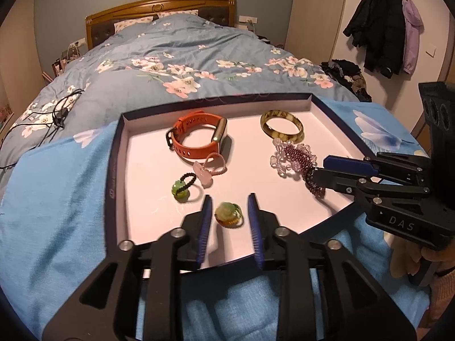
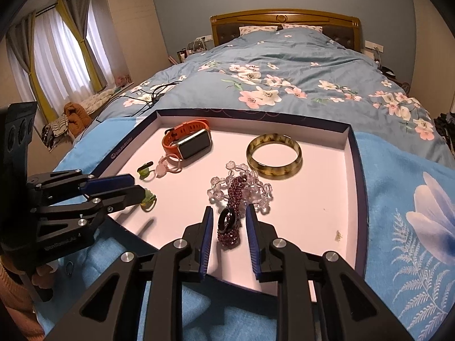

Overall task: Organize jewelry
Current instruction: 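Carry the green pendant and black ring into the box and open both tools, then grasp the silver stone ring with the left tool while the right tool grasps the green beaded ring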

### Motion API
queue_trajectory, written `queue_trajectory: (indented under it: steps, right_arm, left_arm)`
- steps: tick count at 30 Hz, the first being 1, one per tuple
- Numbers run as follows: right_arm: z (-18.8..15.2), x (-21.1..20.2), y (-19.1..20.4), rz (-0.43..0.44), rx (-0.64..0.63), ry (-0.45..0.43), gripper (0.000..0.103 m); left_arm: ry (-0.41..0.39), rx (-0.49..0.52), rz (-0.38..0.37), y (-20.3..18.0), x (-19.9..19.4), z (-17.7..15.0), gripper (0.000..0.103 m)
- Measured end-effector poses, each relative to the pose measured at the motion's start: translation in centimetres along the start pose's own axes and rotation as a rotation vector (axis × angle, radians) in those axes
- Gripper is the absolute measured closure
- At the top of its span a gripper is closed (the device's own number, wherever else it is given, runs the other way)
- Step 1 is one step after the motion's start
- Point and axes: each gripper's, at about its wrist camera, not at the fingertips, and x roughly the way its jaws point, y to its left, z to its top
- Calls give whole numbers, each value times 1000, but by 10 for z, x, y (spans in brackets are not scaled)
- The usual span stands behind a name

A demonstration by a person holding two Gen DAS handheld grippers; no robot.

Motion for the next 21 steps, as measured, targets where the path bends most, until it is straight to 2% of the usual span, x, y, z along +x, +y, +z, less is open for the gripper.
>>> queue_trajectory:
  steps: [7,9,14,21]
  right_arm:
    - [-5,-34,3,28,14,-69,75]
    - [-7,-43,7,38,6,-80,72]
    - [-20,-61,26,79,-38,-80,67]
    - [-53,-67,57,129,-114,-5,66]
  left_arm:
    - [-80,0,-1,6,-38,-6,63]
    - [-108,2,3,9,-52,-10,54]
    - [-149,7,9,16,-80,-29,52]
    - [-124,25,10,20,-99,-66,52]
